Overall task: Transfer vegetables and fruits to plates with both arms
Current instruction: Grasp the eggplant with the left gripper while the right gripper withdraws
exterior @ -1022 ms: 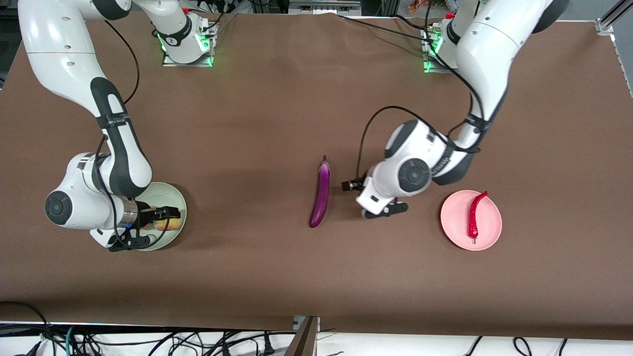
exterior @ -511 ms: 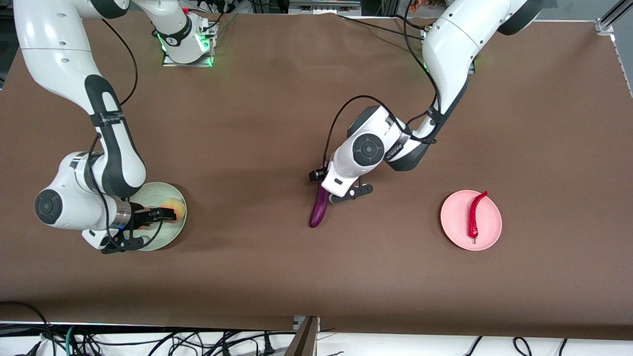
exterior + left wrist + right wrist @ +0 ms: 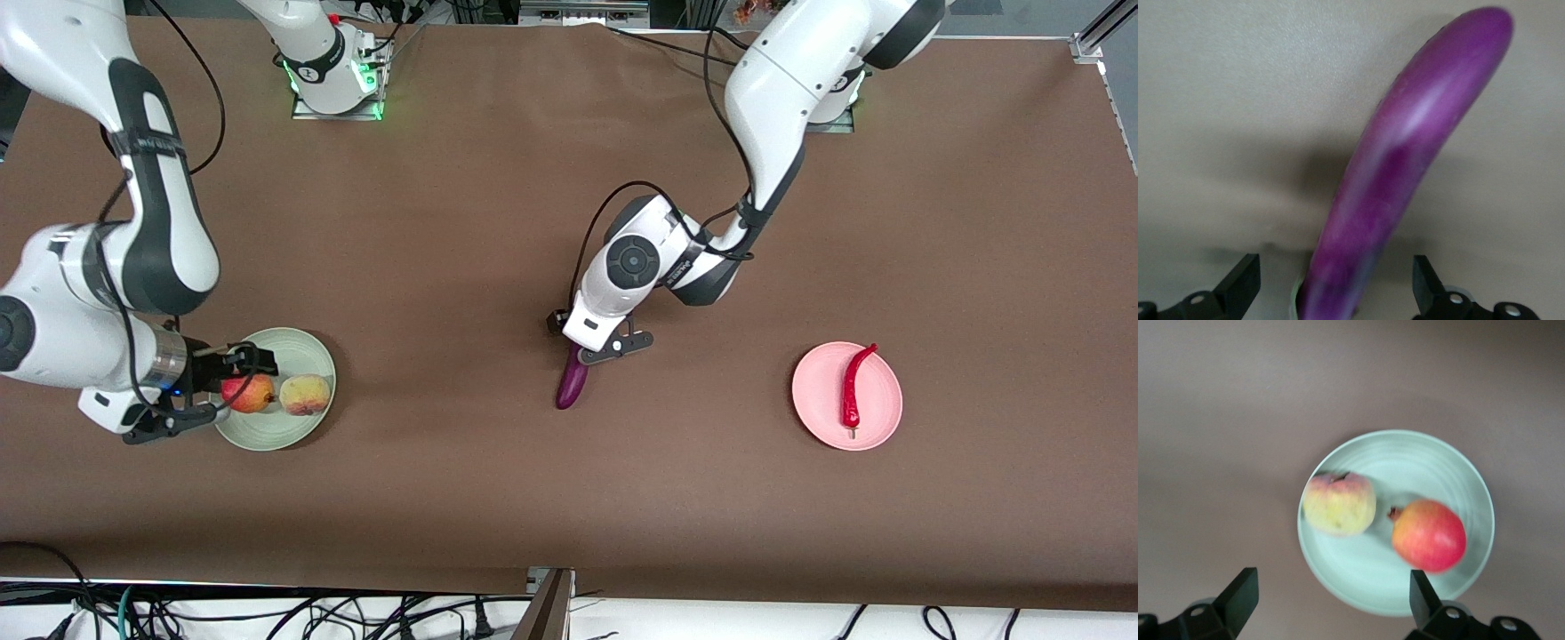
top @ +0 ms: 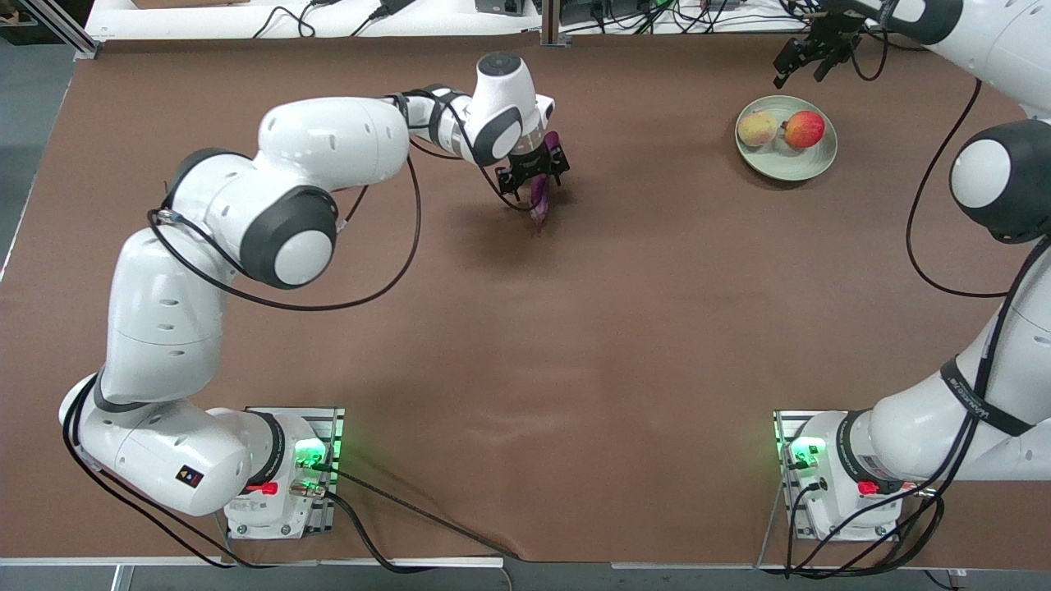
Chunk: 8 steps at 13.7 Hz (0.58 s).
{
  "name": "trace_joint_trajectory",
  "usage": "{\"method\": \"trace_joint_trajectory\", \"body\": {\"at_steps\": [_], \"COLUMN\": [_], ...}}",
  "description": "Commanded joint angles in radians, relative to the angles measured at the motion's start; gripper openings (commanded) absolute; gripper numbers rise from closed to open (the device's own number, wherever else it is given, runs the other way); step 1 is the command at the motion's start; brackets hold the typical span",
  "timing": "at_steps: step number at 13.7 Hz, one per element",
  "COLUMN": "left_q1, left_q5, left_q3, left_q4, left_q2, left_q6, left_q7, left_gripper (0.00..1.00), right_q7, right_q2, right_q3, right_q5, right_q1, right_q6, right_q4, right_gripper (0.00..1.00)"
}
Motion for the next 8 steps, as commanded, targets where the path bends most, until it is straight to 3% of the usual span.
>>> {"method": "trace_joint_trajectory", "body": {"at_steps": [1,3,4,8], "left_q1": [-0.047,-0.030,-0.018,0.040], "left_q5": [0.017,0.013,0.008,0.010], "left_q3": [0.052,0.053,0.053,0.044], "left_q4": [0.026,0.041,0.046,0.046], "left_q2": [0.015,0.012,0.012,-0.021], "left_q6": [0.022,0.020,0.019,0.001], "left_q7": [-0.010,-0.001,0.002,0.035], "left_gripper": [0.56,0.11,0.00,0.00], "right_q7": [-0.002,0.002,0.004,0.012], "right_q2": [-0.060,-0.062,-0.062,-0.158], "right_q3": [0.004,0.007,0.004,0.013], "right_q5": [-0.021,-0.056,-0.069,-0.125], "right_q1": [-0.004,-0.004,-0.004,-0.004], "right_q6": [-0.108,-0.243,-0.288,-0.395], "right_q4": [0.013,0.104,0.119,0.116], "right_gripper": [1.00,1.00,1.00,1.00]}}
